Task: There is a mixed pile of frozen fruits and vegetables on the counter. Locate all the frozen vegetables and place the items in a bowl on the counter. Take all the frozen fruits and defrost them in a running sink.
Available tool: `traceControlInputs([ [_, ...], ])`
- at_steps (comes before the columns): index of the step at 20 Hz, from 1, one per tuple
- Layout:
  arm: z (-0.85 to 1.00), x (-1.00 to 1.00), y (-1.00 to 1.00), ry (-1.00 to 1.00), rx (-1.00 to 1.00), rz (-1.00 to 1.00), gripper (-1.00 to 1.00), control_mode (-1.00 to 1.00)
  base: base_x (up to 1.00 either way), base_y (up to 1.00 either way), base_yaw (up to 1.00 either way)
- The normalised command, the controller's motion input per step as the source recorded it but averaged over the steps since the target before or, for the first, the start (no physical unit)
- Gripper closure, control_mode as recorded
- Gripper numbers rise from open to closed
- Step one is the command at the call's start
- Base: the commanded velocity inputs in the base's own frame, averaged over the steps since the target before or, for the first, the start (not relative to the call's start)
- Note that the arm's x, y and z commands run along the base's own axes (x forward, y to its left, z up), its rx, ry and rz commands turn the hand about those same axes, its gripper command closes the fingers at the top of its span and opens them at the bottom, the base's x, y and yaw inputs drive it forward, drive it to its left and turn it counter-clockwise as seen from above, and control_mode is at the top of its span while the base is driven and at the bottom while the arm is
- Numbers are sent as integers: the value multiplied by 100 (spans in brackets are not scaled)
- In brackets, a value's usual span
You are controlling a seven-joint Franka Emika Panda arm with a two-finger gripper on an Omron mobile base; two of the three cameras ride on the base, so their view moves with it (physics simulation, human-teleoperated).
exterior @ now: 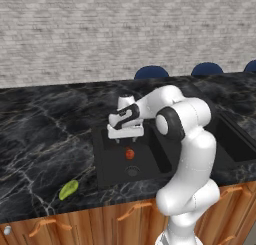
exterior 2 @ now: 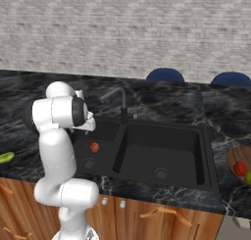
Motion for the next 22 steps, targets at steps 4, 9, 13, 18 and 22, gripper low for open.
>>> traceControlInputs([
  [4, 36, -27, 19, 0, 1, 6, -100, -100, 0, 0, 0],
  [9, 18, -10, 25, 2, 0, 17, -100, -100, 0, 0, 0],
  [13, 19, -5, 24, 2, -1, 19, -100, -100, 0, 0, 0],
  [18, 17, -3, 23, 2, -1, 20, -100, -100, 0, 0, 0],
  [22, 6, -7, 22, 3, 0, 20, -100, -100, 0, 0, 0],
])
